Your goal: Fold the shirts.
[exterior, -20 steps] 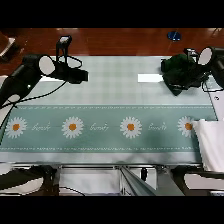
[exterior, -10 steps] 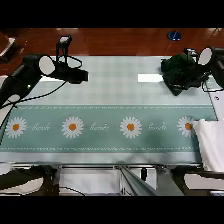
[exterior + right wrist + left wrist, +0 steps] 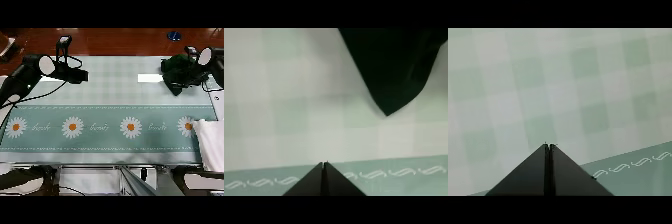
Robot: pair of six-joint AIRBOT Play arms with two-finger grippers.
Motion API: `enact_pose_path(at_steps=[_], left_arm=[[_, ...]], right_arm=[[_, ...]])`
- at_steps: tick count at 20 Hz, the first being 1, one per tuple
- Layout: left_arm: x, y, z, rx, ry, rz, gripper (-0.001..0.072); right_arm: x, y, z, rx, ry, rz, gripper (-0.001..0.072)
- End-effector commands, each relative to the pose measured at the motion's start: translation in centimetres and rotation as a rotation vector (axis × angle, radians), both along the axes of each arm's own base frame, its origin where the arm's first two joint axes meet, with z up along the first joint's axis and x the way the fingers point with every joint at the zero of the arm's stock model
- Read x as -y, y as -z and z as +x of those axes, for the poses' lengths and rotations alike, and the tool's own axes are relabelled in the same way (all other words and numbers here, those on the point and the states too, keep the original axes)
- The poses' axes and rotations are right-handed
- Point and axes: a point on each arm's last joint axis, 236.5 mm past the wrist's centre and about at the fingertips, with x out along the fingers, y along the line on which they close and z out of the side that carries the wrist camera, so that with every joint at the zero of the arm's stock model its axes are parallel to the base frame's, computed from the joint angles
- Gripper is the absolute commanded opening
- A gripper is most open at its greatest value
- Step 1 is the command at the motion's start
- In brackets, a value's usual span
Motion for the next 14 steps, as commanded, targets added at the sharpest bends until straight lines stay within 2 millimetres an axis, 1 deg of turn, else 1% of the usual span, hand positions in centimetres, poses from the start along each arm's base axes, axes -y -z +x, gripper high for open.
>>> enact_pose_path(at_steps=[1,2,3,4,5,6,7,8,10,12,14], left_arm=[[0.2,-0.6,1.7,0.068,-0.016,-0.019,0.0036],[0.3,-0.5,2.3,0.087,-0.02,-0.024,0.0236],[0.4,-0.4,2.9,0.106,-0.023,-0.027,0.05],[0.2,-0.2,3.4,0.127,-0.017,-0.008,0.051],[-0.2,0.1,3.6,0.132,-0.012,0.018,0.051],[-0.6,0.2,3.7,0.138,-0.006,0.043,0.0509],[-0.9,0.3,3.8,0.145,-0.002,0.062,0.0509],[-1.1,0.3,3.9,0.148,0.0,0.074,0.0509],[-1.2,0.3,3.9,0.151,0.001,0.079,0.0509],[-1.2,0.3,4.0,0.153,0.0,0.077,0.0509],[-1.1,0.5,4.1,0.151,0.0,0.077,0.0509]], right_arm=[[3.5,-2.4,5.0,0.232,-0.009,-0.166,0.027],[4.7,-3.6,6.8,0.315,-0.017,-0.227,0.0413],[5.6,-5.0,8.8,0.412,-0.026,-0.27,0.0416],[6.5,-6.3,10.7,0.511,0.005,-0.267,0.0416],[7.7,-7.3,12.4,0.583,0.057,-0.244,0.0415],[9.4,-7.4,13.6,0.607,0.111,-0.232,0.0415],[11.4,-6.6,14.4,0.592,0.162,-0.227,0.0415],[13.3,-5.1,14.9,0.553,0.214,-0.212,0.0415],[15.6,-0.6,15.0,0.431,0.277,-0.157,0.0415],[16.7,3.8,14.4,0.319,0.308,-0.097,0.0415],[16.9,7.7,12.8,0.208,0.326,-0.046,0.0414]])
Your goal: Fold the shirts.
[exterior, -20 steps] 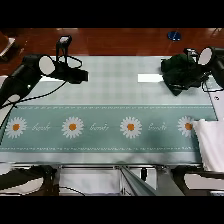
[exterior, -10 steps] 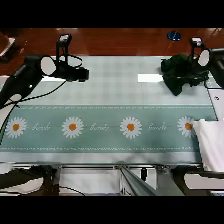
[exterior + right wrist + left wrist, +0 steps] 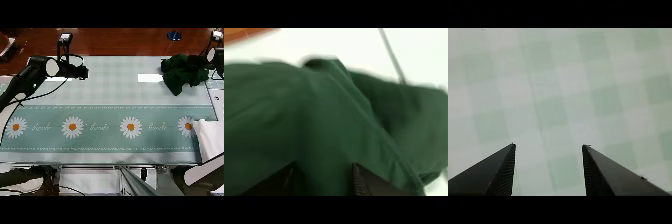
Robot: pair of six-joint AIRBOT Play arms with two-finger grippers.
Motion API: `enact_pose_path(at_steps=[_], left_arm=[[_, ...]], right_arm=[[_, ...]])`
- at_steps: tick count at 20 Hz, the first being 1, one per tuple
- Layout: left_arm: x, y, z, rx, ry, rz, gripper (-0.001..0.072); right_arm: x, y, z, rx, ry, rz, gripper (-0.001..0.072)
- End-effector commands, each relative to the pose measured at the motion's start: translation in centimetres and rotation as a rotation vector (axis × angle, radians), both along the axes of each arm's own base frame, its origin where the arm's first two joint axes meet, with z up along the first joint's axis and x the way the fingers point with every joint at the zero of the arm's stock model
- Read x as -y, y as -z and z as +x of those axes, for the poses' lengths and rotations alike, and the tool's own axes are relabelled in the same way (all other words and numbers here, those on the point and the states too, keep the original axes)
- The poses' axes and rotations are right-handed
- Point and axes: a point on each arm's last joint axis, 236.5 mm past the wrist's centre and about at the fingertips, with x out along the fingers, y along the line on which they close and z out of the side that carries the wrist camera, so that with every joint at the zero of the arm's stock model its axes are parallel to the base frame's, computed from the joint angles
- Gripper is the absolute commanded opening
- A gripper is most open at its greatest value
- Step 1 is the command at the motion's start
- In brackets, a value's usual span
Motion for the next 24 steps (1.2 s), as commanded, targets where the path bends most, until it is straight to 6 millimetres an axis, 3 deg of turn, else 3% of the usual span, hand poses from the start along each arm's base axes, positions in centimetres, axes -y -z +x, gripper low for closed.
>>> enact_pose_path(at_steps=[1,3,4,5,6,8,10,12,15,18,20,22,24], left_arm=[[-0.1,0.3,0.2,0.002,-0.002,0.009,0.0509],[0.1,0.6,0.0,-0.012,0.0,0.006,0.0509],[0.3,0.8,-0.4,-0.034,0.0,-0.007,0.0509],[0.2,1.0,-1.1,-0.065,0.003,-0.001,0.0509],[-0.2,1.2,-1.8,-0.1,0.003,0.011,0.0508],[-2.7,0.7,-3.5,-0.171,-0.017,0.057,0.0508],[-5.9,-0.8,-5.7,-0.234,-0.066,0.074,0.0508],[-7.9,-1.5,-9.1,-0.27,-0.095,0.07,0.0507],[-5.1,0.0,-15.6,-0.262,-0.11,-0.144,0.0507],[-2.4,-0.7,-19.9,-0.167,-0.107,-0.353,0.0507],[-1.8,-1.4,-21.6,-0.115,-0.081,-0.39,0.0507],[-1.6,-2.0,-22.4,-0.093,-0.059,-0.397,0.0507],[-1.2,-2.2,-22.6,-0.088,-0.044,-0.399,0.0507]], right_arm=[[0.7,6.8,-2.3,-0.173,0.038,0.146,0.041],[-0.4,9.0,-4.2,-0.27,0.018,0.209,0.0399],[-1.1,9.3,-4.8,-0.304,-0.01,0.23,0.031],[-1.8,9.0,-5.1,-0.318,-0.035,0.248,0.0088],[-2.7,8.0,-5.0,-0.308,-0.076,0.266,0.0022],[-4.3,4.3,-3.9,-0.228,-0.135,0.299,0.0021],[-5.7,-1.7,-2.7,-0.095,-0.177,0.318,0.0021],[-7.7,-9.5,-1.8,0.084,-0.242,0.329,0.0021],[-10.9,-22.1,-3.1,0.334,-0.355,0.286,0.0021],[-14.9,-33.9,-6.8,0.552,-0.47,0.203,0.0021],[-17.9,-40.5,-9.9,0.678,-0.543,0.158,0.0021],[-21.1,-45.9,-13.8,0.786,-0.625,0.114,0.0021],[-24.1,-49.2,-18.0,0.85,-0.708,0.088,0.0021]])
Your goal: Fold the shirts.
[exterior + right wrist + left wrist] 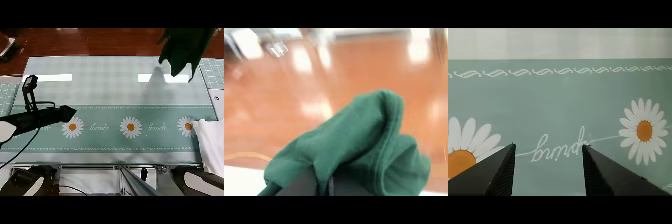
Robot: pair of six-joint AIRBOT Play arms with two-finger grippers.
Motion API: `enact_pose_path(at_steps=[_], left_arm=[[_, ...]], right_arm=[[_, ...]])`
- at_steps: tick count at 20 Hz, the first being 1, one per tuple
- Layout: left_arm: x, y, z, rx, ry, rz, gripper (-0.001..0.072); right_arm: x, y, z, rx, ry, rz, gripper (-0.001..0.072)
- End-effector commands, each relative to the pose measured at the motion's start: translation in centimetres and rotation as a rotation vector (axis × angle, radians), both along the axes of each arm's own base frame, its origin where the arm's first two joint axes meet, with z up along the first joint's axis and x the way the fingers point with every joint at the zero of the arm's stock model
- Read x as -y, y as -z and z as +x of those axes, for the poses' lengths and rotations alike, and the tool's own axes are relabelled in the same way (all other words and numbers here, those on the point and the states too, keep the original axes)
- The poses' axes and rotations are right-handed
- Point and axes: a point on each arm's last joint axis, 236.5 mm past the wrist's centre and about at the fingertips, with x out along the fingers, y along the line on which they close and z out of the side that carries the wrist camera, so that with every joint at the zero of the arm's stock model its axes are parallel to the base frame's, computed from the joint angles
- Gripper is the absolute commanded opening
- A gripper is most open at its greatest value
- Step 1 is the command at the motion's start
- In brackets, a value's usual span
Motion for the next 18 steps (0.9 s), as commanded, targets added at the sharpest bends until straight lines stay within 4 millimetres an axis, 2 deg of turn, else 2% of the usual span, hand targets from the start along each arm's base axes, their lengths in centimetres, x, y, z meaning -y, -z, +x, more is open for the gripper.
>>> enact_pose_path(at_steps=[1,2,4,6,9,11,15,17,18], left_arm=[[0.8,-0.4,-1.1,0.03,0.011,-0.049,0.0507],[0.8,-0.4,-1.1,0.028,0.01,-0.048,0.0507],[0.8,-0.4,-1.1,0.029,0.01,-0.048,0.0507],[0.8,-0.4,-1.0,0.032,0.009,-0.048,0.0507],[0.8,-0.5,-1.0,0.035,0.008,-0.049,0.0507],[0.8,-0.4,-1.0,0.035,0.008,-0.048,0.0507],[0.3,-0.2,-0.7,0.046,0.007,-0.017,0.0507],[-0.1,-0.1,-0.6,0.053,0.008,0.005,0.0507],[-0.1,-0.1,-0.7,0.052,0.008,0.005,0.0507]], right_arm=[[-5.1,-6.7,-7.9,0.154,-0.119,-0.052,0.0021],[-6.2,-6.5,-9.6,0.135,-0.156,-0.07,0.0021],[-8.3,-4.3,-12.5,0.034,-0.249,-0.116,0.0021],[-10.8,-0.1,-14.4,-0.12,-0.366,-0.155,0.0021],[-16.1,6.4,-15.1,-0.291,-0.529,-0.152,0.0021],[-20.0,12.6,-14.8,-0.434,-0.603,-0.127,0.0021],[-27.7,28.3,-14.7,-0.743,-0.645,-0.089,0.0022],[-30.9,33.8,-14.3,-0.849,-0.64,-0.065,0.0022],[-32.2,35.3,-13.9,-0.886,-0.634,-0.014,0.0022]])
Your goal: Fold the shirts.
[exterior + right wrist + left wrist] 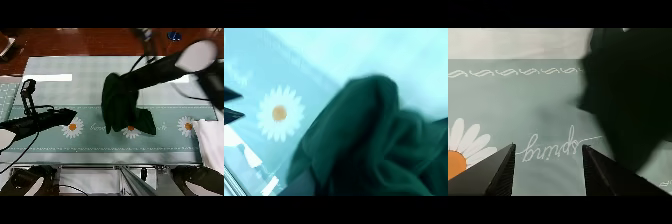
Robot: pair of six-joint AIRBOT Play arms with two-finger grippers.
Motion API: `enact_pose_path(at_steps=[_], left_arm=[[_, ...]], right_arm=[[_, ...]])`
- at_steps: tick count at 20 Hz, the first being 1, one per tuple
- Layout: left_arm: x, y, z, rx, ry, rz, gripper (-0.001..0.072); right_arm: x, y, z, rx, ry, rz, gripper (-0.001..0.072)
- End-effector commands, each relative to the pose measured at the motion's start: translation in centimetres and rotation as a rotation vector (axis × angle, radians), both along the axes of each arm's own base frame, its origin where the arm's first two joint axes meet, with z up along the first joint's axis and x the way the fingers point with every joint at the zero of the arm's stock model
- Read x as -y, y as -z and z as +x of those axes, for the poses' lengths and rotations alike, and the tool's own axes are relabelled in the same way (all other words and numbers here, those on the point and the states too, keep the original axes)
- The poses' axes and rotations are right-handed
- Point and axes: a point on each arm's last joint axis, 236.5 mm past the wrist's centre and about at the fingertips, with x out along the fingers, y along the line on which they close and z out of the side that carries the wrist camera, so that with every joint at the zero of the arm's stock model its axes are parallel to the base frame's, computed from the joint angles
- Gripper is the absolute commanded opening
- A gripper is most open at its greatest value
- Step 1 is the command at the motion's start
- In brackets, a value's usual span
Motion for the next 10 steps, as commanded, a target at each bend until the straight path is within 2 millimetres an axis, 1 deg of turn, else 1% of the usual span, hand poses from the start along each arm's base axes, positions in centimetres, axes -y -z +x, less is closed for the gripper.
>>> enact_pose_path(at_steps=[1,2,3,4,5,6,7,8,9,10], left_arm=[[-0.4,0.2,0.1,0.008,0.0,0.023,0.0507],[-0.4,0.2,0.1,0.006,0.0,0.024,0.0507],[-0.4,0.2,0.1,0.006,0.0,0.023,0.0507],[-0.3,0.2,0.0,0.004,0.001,0.022,0.0507],[-0.3,0.3,0.0,0.0,0.003,0.021,0.0507],[-0.2,0.4,-0.2,-0.009,0.006,0.018,0.0507],[0.0,0.5,-0.5,-0.025,0.012,0.013,0.0507],[0.2,0.8,-1.1,-0.051,0.023,0.008,0.0507],[0.2,1.2,-1.9,-0.085,0.039,0.014,0.0507],[0.2,1.8,-2.7,-0.121,0.057,0.028,0.0507]], right_arm=[[-5.3,8.4,-0.1,-0.198,0.055,0.047,0.0066],[-6.0,9.0,0.2,-0.244,0.075,0.088,0.0317],[-6.2,8.8,0.4,-0.259,0.055,0.111,0.0403],[-5.3,8.0,0.9,-0.255,0.035,0.113,0.0406],[-3.5,6.4,1.9,-0.249,0.035,0.115,0.0406],[-1.0,4.5,3.3,-0.231,0.056,0.119,0.0406],[2.5,2.4,4.9,-0.193,0.096,0.114,0.0406],[7.2,0.2,6.6,-0.137,0.172,0.098,0.0406],[12.9,-1.3,7.7,-0.079,0.27,0.051,0.0406],[18.7,-1.9,8.0,-0.038,0.374,-0.026,0.0406]])
